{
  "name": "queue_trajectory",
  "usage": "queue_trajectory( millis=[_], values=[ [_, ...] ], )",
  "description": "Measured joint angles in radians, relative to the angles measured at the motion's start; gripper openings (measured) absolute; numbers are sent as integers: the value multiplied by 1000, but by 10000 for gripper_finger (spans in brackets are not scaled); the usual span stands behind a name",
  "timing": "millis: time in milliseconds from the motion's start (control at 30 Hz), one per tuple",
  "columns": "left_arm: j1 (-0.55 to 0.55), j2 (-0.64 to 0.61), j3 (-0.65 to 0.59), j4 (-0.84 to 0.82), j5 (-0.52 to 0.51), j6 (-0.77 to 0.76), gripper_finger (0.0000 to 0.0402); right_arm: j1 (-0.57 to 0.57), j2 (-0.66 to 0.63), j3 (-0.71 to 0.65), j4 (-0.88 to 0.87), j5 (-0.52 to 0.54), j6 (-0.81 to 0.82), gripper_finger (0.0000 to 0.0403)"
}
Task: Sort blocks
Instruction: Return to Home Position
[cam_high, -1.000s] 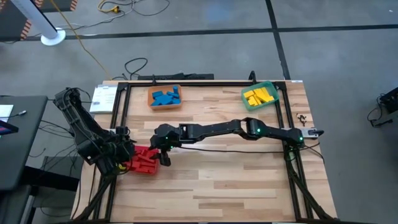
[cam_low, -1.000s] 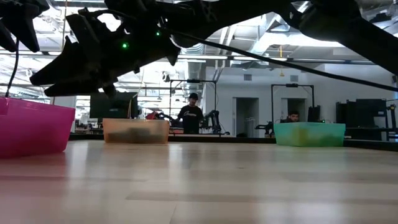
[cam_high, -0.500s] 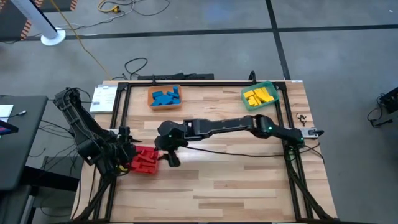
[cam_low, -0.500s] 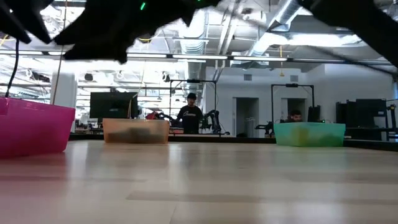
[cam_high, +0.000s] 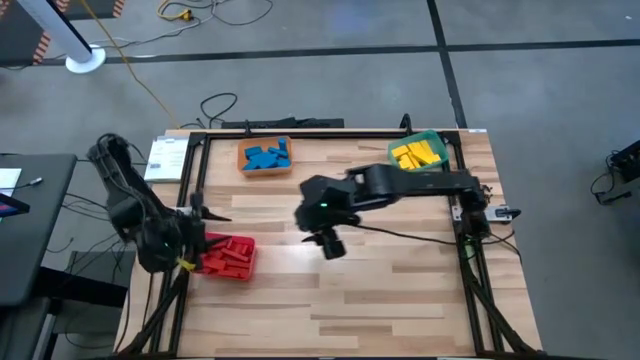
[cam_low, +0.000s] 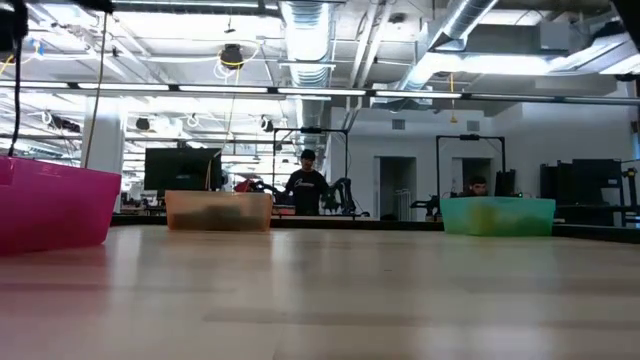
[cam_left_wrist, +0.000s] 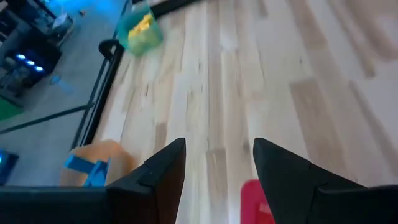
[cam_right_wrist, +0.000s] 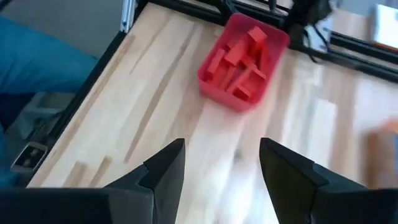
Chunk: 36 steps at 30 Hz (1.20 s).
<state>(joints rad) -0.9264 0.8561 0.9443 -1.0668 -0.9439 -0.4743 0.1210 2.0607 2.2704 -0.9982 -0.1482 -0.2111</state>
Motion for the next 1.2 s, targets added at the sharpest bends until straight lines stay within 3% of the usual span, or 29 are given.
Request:
queue_trajectory(
  millis=[100, 267, 500, 700, 967, 1200],
  values=[
    [0, -72, -31, 66, -7, 38, 186, 23, -71, 0, -95, 61, 21, 219],
    [0, -222, -190, 229, 27, 113, 186, 80, -169, 0, -238, 159, 70, 219],
    [0, -461, -397, 438, 71, 193, 186, 161, -334, -133, -230, 234, 144, 219],
    [0, -620, -497, 650, 110, 338, 186, 220, -539, -431, -85, 333, 233, 219],
    [0, -757, -626, 809, 118, 408, 186, 248, -845, -969, 291, 337, 328, 219],
    [0, -818, -681, 854, 120, 426, 186, 244, -1029, -1315, 575, 342, 380, 219]
  ],
)
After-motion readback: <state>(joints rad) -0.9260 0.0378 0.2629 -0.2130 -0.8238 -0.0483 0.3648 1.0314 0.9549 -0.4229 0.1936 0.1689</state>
